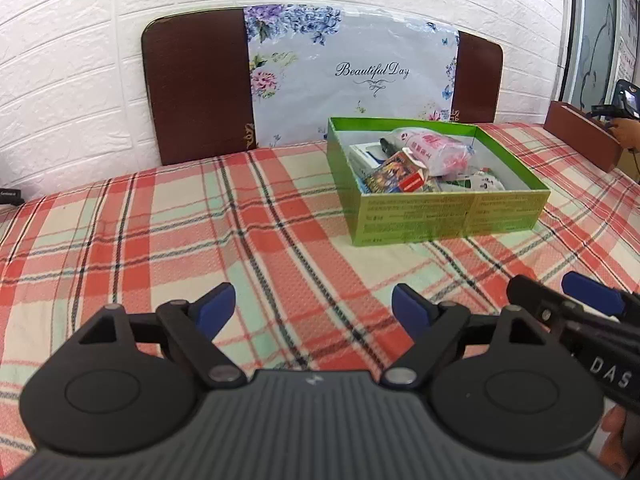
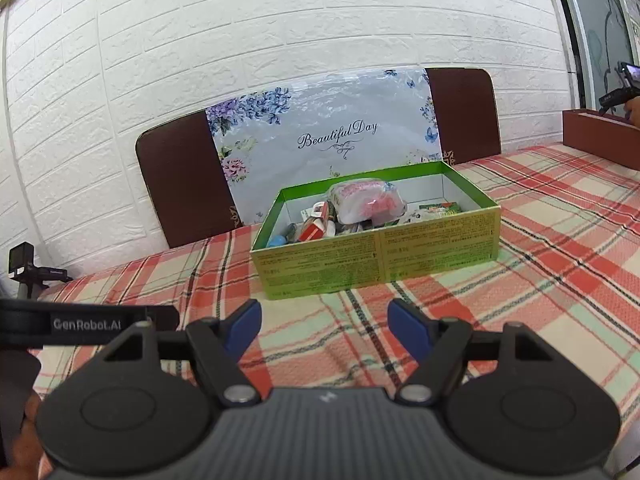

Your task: Organize objects

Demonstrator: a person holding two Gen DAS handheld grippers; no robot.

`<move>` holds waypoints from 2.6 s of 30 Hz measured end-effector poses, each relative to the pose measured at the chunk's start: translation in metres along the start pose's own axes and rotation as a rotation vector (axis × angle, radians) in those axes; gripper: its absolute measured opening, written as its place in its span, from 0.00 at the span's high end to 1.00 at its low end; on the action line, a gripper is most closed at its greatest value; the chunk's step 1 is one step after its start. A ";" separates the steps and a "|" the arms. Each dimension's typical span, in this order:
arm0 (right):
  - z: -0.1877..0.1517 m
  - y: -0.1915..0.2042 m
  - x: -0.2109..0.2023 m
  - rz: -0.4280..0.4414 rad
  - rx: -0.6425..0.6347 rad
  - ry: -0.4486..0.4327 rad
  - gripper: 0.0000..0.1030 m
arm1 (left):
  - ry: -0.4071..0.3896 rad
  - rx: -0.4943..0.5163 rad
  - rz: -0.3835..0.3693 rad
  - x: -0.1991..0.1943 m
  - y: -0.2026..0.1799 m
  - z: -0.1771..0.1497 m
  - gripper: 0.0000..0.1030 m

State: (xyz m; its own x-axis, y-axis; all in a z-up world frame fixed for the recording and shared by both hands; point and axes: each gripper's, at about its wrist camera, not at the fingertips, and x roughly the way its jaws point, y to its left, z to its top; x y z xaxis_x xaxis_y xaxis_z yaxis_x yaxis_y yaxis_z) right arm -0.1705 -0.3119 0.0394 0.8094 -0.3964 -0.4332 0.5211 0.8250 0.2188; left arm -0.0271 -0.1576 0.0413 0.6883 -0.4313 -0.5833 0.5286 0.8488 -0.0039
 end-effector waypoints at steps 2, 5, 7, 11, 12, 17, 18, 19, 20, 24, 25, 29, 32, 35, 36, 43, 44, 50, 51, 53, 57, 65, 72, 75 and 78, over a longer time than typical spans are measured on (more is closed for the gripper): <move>-0.003 0.004 -0.004 0.004 -0.007 0.003 0.29 | 0.001 -0.005 0.005 -0.004 0.003 -0.007 0.11; -0.009 0.009 -0.009 0.009 -0.017 0.007 0.29 | 0.012 -0.004 0.012 -0.006 0.007 -0.016 0.11; -0.013 0.011 -0.011 0.013 -0.015 0.014 0.29 | 0.024 -0.009 0.019 -0.007 0.011 -0.022 0.11; -0.019 0.016 -0.011 0.018 -0.021 0.028 0.29 | 0.047 -0.025 0.025 -0.006 0.018 -0.030 0.11; -0.020 0.017 -0.011 0.019 -0.023 0.029 0.29 | 0.051 -0.027 0.028 -0.006 0.020 -0.032 0.11; -0.025 0.024 -0.011 0.021 -0.033 0.042 0.29 | 0.075 -0.035 0.054 -0.007 0.024 -0.040 0.07; -0.027 0.026 -0.010 0.021 -0.035 0.048 0.29 | 0.077 -0.037 0.060 -0.007 0.025 -0.040 0.07; -0.028 0.027 -0.010 0.022 -0.039 0.053 0.28 | 0.079 -0.039 0.066 -0.007 0.026 -0.042 0.07; -0.029 0.029 -0.009 0.024 -0.043 0.059 0.27 | 0.083 -0.041 0.070 -0.007 0.027 -0.042 0.06; -0.032 0.033 -0.007 0.029 -0.059 0.073 0.26 | 0.092 -0.072 0.087 -0.006 0.032 -0.043 0.04; -0.033 0.034 -0.007 0.028 -0.061 0.075 0.25 | 0.091 -0.082 0.095 -0.006 0.034 -0.043 0.04; -0.034 0.036 -0.006 0.024 -0.062 0.078 0.23 | 0.072 -0.111 0.121 -0.007 0.039 -0.043 0.00; -0.033 0.036 -0.007 0.017 -0.057 0.074 0.17 | 0.049 -0.105 0.131 -0.010 0.038 -0.042 0.00; -0.033 0.036 -0.008 0.012 -0.056 0.068 0.16 | 0.031 -0.090 0.131 -0.012 0.036 -0.042 0.00; -0.033 0.036 -0.009 0.011 -0.055 0.068 0.15 | 0.025 -0.086 0.131 -0.013 0.036 -0.042 0.00; -0.032 0.036 -0.010 0.007 -0.049 0.064 0.13 | 0.009 -0.070 0.115 -0.016 0.033 -0.040 0.00; -0.032 0.036 -0.010 0.007 -0.049 0.063 0.13 | 0.006 -0.063 0.122 -0.016 0.032 -0.040 0.00; -0.032 0.036 -0.009 0.004 -0.044 0.067 0.12 | -0.012 -0.022 0.157 -0.020 0.028 -0.038 0.00; -0.032 0.036 -0.009 0.003 -0.044 0.067 0.12 | -0.013 -0.020 0.160 -0.020 0.027 -0.038 0.00; -0.033 0.036 -0.009 0.003 -0.043 0.069 0.12 | -0.014 -0.016 0.166 -0.021 0.026 -0.038 0.00; -0.034 0.036 -0.008 -0.001 -0.039 0.072 0.12 | -0.011 -0.019 0.185 -0.021 0.026 -0.038 0.00; -0.035 0.036 -0.007 0.000 -0.037 0.076 0.12 | 0.033 -0.052 0.167 -0.019 0.030 -0.036 0.00; -0.036 0.036 -0.005 -0.002 -0.035 0.078 0.12 | 0.054 -0.025 0.159 -0.017 0.026 -0.036 0.00; -0.036 0.036 -0.005 -0.002 -0.033 0.079 0.12 | 0.057 -0.017 0.164 -0.018 0.025 -0.036 0.00; -0.036 0.037 -0.004 -0.005 -0.028 0.081 0.12 | 0.071 -0.001 0.170 -0.017 0.023 -0.035 0.00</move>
State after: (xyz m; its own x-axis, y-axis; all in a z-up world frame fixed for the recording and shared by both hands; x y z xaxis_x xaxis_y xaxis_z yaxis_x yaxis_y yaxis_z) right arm -0.1642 -0.2658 0.0178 0.7817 -0.3675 -0.5038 0.5162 0.8347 0.1921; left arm -0.0439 -0.1200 0.0223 0.7307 -0.2584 -0.6319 0.4070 0.9080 0.0993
